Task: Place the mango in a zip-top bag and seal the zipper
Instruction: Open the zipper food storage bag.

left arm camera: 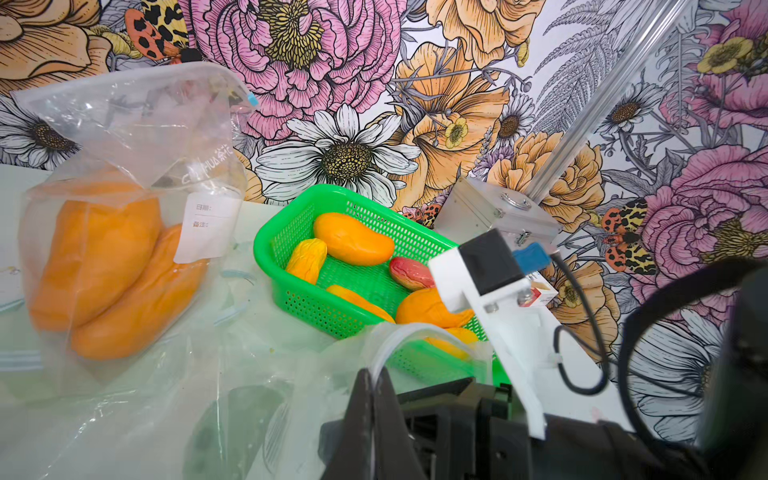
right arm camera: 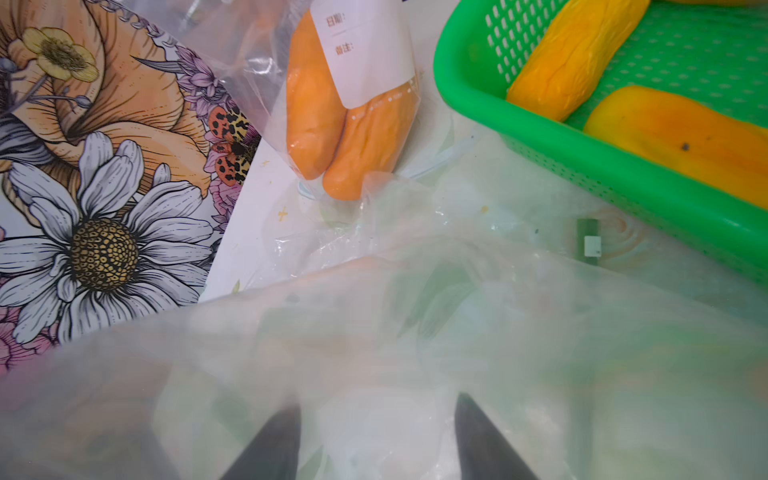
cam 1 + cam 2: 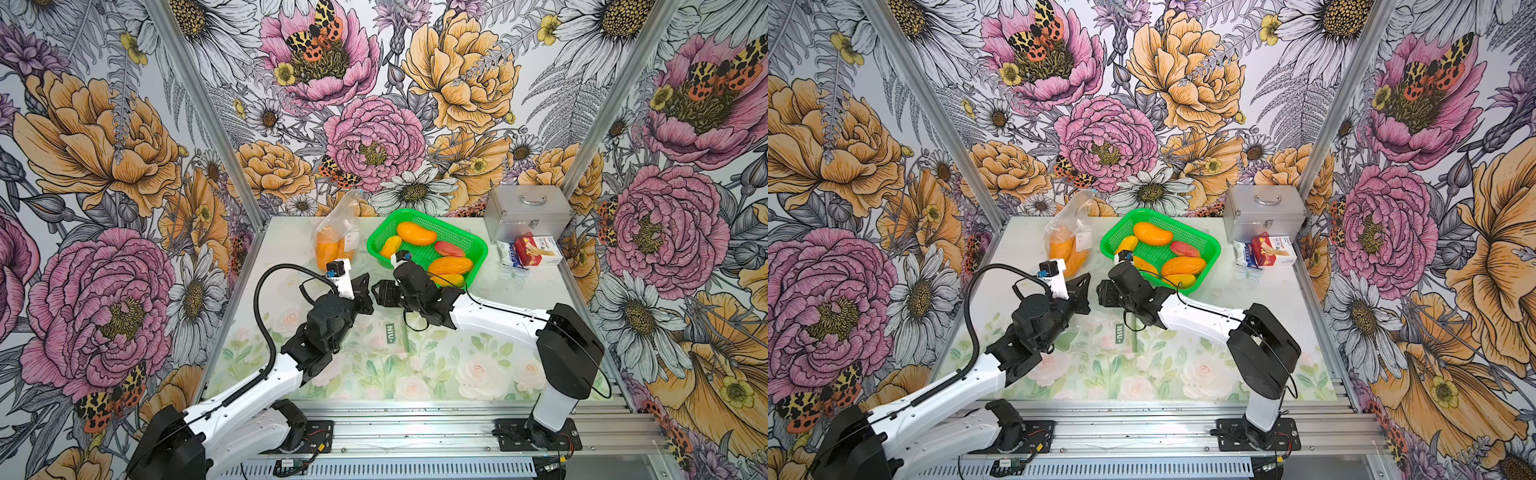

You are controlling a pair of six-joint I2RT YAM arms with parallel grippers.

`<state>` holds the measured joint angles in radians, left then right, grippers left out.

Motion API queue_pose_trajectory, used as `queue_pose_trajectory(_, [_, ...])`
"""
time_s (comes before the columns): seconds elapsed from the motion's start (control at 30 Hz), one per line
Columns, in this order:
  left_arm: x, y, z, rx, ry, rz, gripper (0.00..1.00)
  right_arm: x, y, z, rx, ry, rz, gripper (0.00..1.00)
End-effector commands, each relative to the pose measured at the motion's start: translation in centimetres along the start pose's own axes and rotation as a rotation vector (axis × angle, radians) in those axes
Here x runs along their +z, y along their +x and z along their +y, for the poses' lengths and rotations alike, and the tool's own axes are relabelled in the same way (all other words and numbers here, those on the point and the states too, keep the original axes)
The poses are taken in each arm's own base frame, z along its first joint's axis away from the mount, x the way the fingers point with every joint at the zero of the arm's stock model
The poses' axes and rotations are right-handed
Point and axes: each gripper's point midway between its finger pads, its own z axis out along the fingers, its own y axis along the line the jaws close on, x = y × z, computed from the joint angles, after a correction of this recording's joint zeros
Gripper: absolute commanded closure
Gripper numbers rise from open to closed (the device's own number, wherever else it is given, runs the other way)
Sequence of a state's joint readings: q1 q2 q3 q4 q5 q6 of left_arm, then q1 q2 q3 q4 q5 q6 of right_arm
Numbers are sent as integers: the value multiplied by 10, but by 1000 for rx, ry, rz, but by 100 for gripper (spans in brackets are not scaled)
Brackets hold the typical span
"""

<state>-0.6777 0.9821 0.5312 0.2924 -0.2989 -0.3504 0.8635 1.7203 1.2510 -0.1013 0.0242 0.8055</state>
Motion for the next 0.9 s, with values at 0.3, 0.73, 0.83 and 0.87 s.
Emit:
queue_pose_trajectory(0.3, [8, 13, 10, -3, -46, 53, 100, -85, -38, 31, -68, -75, -44, 40])
queue_pose_trajectory(0.73, [13, 11, 4, -20, -31, 84, 100, -103, -119, -128, -55, 346, 4, 32])
queue_pose_trajectory(0.83, [14, 10, 4, -25, -32, 83, 100, -89, -119, -160, 39, 394, 25, 28])
queue_pose_trajectory(0.87, [14, 10, 3, -26, -29, 84, 100, -84, -118, -168, 61, 411, 32, 26])
